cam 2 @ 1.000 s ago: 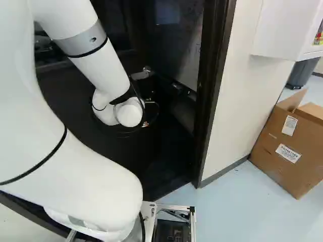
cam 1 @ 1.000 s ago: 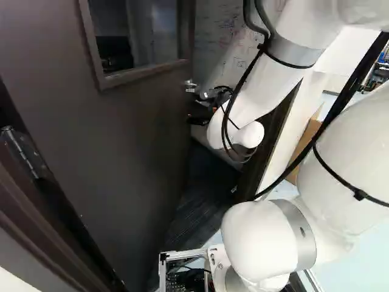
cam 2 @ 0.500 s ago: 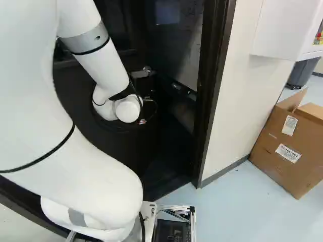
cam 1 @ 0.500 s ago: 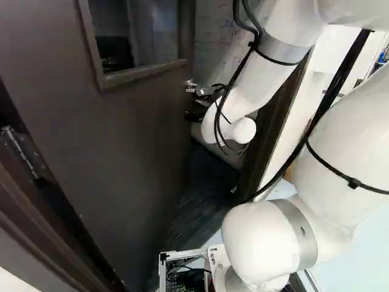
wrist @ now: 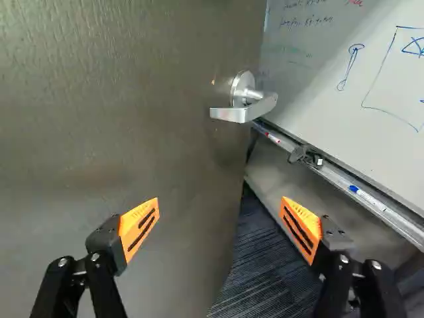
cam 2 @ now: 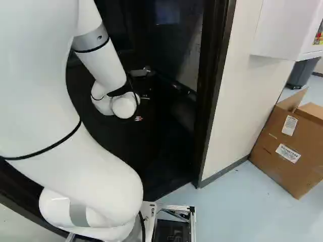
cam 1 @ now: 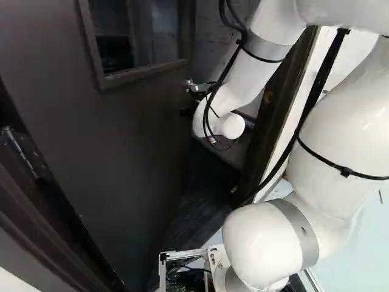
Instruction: Open the door and move inside
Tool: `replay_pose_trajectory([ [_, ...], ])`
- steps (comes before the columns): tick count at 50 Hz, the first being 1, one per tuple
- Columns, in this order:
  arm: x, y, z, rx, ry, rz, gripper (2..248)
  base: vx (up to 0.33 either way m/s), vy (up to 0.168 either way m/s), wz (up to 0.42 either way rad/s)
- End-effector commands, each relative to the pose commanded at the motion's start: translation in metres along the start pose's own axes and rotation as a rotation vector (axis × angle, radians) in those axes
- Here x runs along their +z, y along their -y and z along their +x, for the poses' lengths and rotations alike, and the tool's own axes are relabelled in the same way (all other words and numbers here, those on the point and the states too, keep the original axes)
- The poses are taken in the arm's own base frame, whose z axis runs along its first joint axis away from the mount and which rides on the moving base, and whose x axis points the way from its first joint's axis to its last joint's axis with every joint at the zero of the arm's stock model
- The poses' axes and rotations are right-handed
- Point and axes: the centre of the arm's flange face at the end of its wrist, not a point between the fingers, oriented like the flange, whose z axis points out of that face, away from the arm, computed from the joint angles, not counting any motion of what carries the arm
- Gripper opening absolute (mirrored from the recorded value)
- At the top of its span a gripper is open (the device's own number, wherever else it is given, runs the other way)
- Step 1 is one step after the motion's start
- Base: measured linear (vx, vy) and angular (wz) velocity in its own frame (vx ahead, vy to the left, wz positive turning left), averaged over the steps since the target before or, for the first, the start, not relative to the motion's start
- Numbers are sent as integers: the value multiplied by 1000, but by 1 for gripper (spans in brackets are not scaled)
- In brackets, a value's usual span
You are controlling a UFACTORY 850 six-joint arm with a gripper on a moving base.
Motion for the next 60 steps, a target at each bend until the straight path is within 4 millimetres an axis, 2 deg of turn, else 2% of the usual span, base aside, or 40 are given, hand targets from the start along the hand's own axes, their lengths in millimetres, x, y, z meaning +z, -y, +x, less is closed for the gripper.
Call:
replay_pose_trajectory([
  [20, 11, 21, 2, 35, -2, 4, 247, 0, 0, 0],
  [60, 27, 77, 5, 11, 0, 123, 247, 0, 0, 0],
])
